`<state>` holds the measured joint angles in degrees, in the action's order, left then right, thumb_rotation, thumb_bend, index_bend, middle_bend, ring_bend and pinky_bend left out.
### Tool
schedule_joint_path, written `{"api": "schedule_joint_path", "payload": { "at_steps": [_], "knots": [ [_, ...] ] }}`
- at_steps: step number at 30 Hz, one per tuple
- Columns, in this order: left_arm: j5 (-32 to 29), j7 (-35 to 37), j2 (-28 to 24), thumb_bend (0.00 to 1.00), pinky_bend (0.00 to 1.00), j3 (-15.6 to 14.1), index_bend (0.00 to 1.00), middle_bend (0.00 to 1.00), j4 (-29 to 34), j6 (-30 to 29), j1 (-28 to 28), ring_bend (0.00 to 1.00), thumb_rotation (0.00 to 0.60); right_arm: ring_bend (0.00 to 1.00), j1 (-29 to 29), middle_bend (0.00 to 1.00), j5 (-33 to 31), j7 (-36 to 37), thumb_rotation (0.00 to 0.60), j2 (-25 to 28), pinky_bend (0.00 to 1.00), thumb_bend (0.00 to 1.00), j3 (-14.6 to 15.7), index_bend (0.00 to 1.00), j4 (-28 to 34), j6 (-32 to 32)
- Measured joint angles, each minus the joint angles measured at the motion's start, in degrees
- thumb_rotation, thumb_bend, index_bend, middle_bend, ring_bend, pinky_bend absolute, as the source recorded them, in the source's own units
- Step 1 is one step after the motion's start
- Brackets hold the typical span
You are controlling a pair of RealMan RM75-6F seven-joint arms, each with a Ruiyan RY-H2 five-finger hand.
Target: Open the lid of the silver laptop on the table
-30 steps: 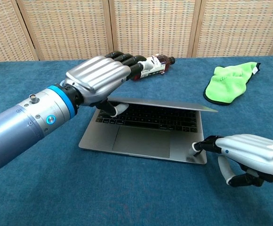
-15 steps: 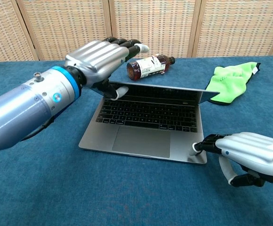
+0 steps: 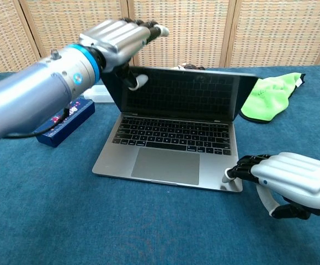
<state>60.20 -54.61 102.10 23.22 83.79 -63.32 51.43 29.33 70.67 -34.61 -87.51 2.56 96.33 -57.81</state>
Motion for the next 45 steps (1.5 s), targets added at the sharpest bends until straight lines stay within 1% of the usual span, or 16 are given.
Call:
{"api": "schedule_joint_path", "payload": {
  "at_steps": [4,7,19,25,34,45],
  "knots": [
    [-2.89,-0.91,-0.98,0.43,0.00,1.19,0.00,0.00,-0.52,-0.14,1.84,0.00,0.600,0.09,0.03,0.25,1.10,-0.27,0.600,-0.23,0.13,1.00,0.11,0.17,-0.66,-0.67],
    [-3.91,-1.08,-1.62,0.43,0.00,1.61,0.00,0.00,-1.05,-0.44,2.87,0.00,0.600,0.09,-0.03,0.25,1.91,0.14,0.600,-0.23,0.12,1.00,0.16,0.17,-0.92,-1.02],
    [-8.18,-0.87,-2.03,0.43,0.00,2.27,0.00,0.00,-3.94,-1.55,5.27,0.00,0.600,0.09,-0.01,0.25,3.44,-0.83,0.600,-0.09,0.13,1.00,0.56,0.17,-0.97,-1.45],
    [-9.70,-0.22,-2.02,0.43,0.00,2.22,0.00,0.00,-6.12,-1.56,6.72,0.00,0.600,0.09,0.14,0.25,4.02,-1.52,0.600,0.10,0.12,1.00,0.49,0.17,-0.68,-1.60],
    [-11.69,0.94,-2.35,0.43,0.00,2.62,0.00,0.00,-7.48,-1.67,7.75,0.00,0.600,0.09,0.35,0.25,4.20,-2.96,0.600,-0.32,0.12,1.00,0.30,0.17,-0.67,-1.69],
    [-13.81,2.62,-1.96,0.43,0.00,1.73,0.00,0.00,-10.99,-0.75,9.40,0.00,0.600,0.09,0.47,0.25,2.81,-3.78,0.600,-0.83,0.13,1.00,0.26,0.17,-1.48,-0.93]
  ]
}}
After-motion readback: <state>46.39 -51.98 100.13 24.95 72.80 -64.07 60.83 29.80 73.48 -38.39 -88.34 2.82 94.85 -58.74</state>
